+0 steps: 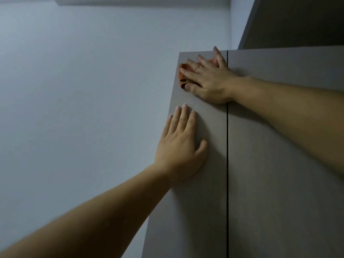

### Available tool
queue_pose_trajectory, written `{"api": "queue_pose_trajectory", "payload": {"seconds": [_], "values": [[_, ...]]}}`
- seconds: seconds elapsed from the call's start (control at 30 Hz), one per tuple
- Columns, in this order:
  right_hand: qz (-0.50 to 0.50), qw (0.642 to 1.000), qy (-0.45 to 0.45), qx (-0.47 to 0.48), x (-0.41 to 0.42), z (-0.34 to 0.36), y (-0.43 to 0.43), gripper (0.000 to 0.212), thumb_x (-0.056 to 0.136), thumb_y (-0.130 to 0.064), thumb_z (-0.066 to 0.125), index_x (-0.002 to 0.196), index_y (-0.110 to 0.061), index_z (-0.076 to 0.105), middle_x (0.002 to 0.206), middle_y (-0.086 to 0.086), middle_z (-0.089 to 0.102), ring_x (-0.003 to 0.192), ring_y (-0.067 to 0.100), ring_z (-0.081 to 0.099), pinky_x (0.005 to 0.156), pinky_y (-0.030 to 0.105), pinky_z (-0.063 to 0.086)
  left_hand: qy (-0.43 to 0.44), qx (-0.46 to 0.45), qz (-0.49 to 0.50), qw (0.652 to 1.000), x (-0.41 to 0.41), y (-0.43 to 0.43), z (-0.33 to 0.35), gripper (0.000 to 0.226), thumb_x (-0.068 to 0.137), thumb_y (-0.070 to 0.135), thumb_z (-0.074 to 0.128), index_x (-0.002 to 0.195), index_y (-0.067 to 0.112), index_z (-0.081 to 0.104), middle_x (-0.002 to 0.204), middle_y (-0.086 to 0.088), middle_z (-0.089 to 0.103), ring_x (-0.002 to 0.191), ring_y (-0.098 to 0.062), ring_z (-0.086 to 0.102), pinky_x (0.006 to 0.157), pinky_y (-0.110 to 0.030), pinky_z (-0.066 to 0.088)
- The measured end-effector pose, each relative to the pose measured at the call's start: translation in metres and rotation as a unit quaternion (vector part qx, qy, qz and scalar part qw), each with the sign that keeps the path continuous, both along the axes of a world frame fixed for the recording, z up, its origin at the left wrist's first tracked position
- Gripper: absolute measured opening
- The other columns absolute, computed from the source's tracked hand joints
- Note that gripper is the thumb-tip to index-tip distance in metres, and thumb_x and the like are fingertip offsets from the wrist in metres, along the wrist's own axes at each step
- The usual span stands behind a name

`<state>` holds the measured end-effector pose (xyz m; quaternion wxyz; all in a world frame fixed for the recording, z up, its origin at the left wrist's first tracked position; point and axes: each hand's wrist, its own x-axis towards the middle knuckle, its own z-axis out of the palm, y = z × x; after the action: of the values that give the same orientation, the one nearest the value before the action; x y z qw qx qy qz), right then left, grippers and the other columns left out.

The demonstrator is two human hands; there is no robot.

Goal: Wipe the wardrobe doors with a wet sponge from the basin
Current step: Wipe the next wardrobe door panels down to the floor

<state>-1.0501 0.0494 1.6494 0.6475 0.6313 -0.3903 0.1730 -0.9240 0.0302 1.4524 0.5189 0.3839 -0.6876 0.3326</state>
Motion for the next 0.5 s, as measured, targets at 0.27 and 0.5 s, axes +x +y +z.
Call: {"api": "queue_pose_trajectory", "payload": {"seconds": [0.27, 0.5], "values": [[0.052, 0.998, -0.002, 0.042, 0.002, -0.021, -0.002, 0.069, 0.103, -0.064, 0.011, 0.163, -0.032, -0.002, 0.171, -0.004, -0.01, 0.157, 0.02, -0.012, 0.125, 0.049, -0.013, 0.009, -0.011, 0.001, 1.0, 0.0, 0.0, -0.002, 0.077, 0.105, 0.053, 0.032, 0.162, 0.025, -0.012, 0.167, 0.005, -0.025, 0.15, -0.007, -0.03, 0.119, -0.025, -0.021], [0.053, 0.991, -0.116, 0.029, 0.011, 0.044, 0.001, 0.069, 0.103, -0.064, 0.008, 0.163, -0.032, -0.003, 0.172, -0.003, -0.01, 0.157, 0.023, -0.011, 0.126, 0.049, -0.006, 0.013, -0.017, 0.004, 1.0, 0.0, -0.004, -0.003, 0.077, 0.104, 0.056, 0.03, 0.161, 0.029, -0.015, 0.166, 0.008, -0.028, 0.148, -0.005, -0.033, 0.118, -0.024, -0.021]]}}
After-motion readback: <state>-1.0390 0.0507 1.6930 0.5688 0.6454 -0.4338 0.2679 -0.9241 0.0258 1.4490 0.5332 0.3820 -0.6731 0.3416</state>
